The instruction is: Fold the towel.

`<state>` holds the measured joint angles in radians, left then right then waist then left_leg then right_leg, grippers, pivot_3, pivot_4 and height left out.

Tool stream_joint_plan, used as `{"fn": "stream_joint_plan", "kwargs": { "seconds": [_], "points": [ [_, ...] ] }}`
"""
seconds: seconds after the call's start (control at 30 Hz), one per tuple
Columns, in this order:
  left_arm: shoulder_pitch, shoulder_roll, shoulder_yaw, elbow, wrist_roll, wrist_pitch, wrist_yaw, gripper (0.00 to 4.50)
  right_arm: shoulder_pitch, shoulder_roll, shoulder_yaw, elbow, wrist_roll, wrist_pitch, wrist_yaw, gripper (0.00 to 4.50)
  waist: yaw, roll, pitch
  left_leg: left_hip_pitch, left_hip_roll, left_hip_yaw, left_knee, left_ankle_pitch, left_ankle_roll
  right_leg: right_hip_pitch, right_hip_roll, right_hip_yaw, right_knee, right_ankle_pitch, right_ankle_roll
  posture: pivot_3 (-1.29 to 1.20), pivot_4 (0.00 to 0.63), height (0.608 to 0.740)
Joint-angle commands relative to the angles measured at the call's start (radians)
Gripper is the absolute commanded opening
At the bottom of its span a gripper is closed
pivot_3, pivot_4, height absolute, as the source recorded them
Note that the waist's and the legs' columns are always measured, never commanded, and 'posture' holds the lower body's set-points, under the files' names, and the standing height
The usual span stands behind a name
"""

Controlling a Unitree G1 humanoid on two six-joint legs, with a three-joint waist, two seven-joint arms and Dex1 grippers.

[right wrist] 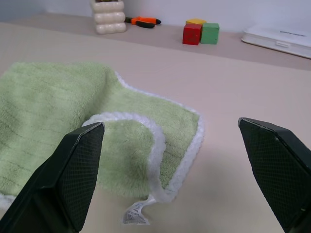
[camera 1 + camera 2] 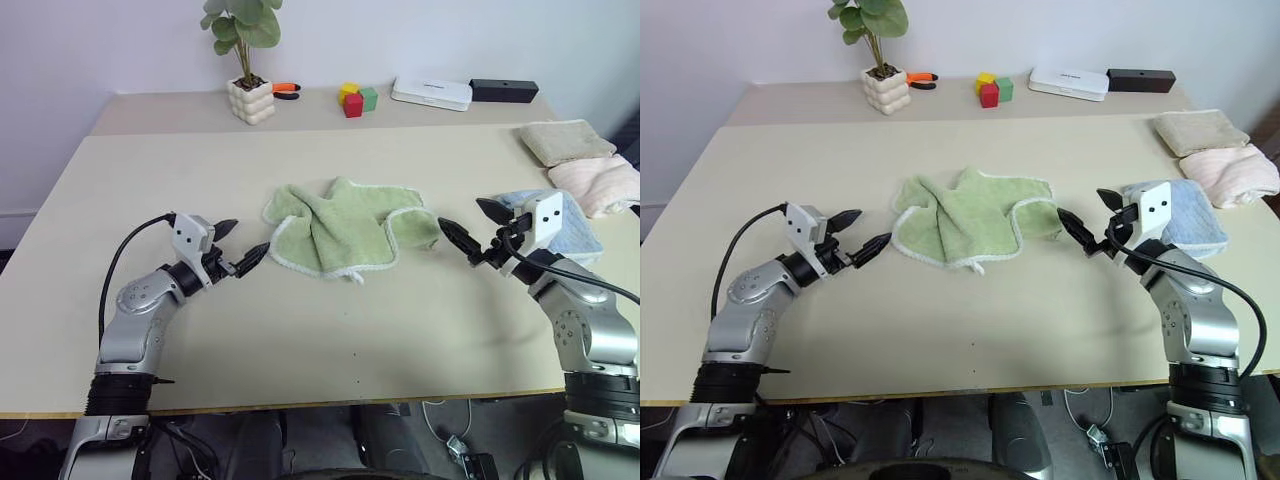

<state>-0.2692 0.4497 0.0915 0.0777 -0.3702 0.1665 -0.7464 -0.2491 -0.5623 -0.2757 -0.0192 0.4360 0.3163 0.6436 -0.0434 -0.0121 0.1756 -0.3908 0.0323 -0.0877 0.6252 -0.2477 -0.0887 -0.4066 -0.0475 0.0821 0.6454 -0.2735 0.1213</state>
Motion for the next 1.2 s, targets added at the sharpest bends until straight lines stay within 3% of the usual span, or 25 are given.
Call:
{"fn": "stream_joint_plan", "kwargs": {
  "seconds": [0.03, 0.33, 0.57, 0.8, 0.93, 1.07, 1.2],
  "points": [
    [-0.030, 0.010, -0.004, -0.004, 0.000, -0.017, -0.033, 4.47, -0.009, 0.010, -0.006, -0.059, 0.005, -0.022, -0.012, 4.50, 0.000, 0.000, 0.000, 0.000, 0.000, 0.000, 0.000, 0.000, 0.000, 0.000, 0.000, 0.000, 0.000, 0.000, 0.000, 0.00, 0.150, 0.740],
    [-0.018, 0.051, 0.036, -0.035, -0.072, 0.056, -0.134, 4.47, -0.021, 0.010, 0.005, -0.083, 0.004, -0.020, -0.024, 4.50, -0.001, 0.000, 0.000, 0.000, 0.000, 0.000, 0.000, 0.000, 0.000, 0.000, 0.000, 0.000, 0.000, 0.000, 0.000, 0.00, 0.150, 0.740],
    [0.045, 0.231, 0.219, -0.171, -0.349, 0.310, -0.272, 4.47, -0.066, -0.010, 0.034, -0.055, 0.019, -0.025, 0.047, 4.50, -0.008, 0.001, 0.001, 0.000, 0.000, 0.000, -0.001, 0.000, 0.000, -0.001, 0.000, 0.000, 0.000, 0.000, 0.000, 0.00, 0.150, 0.740],
    [0.068, 0.315, 0.233, -0.193, -0.310, 0.281, -0.315, 4.47, -0.077, -0.071, 0.040, -0.105, 0.041, -0.006, 0.158, 4.50, 0.004, 0.001, 0.002, 0.000, 0.000, 0.000, 0.000, 0.000, 0.000, 0.000, 0.000, 0.000, 0.000, -0.002, -0.003, 0.00, 0.150, 0.740],
    [0.025, 0.295, 0.198, -0.145, -0.257, 0.231, -0.305, 4.47, -0.078, -0.112, 0.037, -0.109, 0.045, -0.012, 0.202, 4.50, 0.001, 0.000, 0.003, 0.000, 0.000, 0.000, 0.000, 0.000, 0.000, 0.000, 0.000, 0.000, 0.000, -0.002, -0.003, 0.00, 0.150, 0.740],
    [0.021, 0.231, 0.129, -0.131, -0.177, 0.170, -0.250, 4.47, -0.069, -0.072, 0.049, -0.118, 0.033, -0.028, 0.153, 4.50, -0.004, 0.001, 0.003, 0.000, 0.000, 0.000, -0.001, 0.000, 0.000, -0.001, 0.000, 0.000, 0.000, -0.001, -0.001, 0.00, 0.150, 0.740],
    [0.010, 0.154, 0.098, -0.113, -0.189, 0.213, -0.195, 4.47, -0.045, -0.021, 0.062, -0.170, 0.025, -0.025, 0.099, 4.50, -0.001, 0.000, 0.003, 0.000, 0.000, 0.000, -0.001, 0.000, 0.000, -0.001, 0.000, 0.000, 0.000, 0.000, 0.000, 0.00, 0.150, 0.740]
  ]
}}
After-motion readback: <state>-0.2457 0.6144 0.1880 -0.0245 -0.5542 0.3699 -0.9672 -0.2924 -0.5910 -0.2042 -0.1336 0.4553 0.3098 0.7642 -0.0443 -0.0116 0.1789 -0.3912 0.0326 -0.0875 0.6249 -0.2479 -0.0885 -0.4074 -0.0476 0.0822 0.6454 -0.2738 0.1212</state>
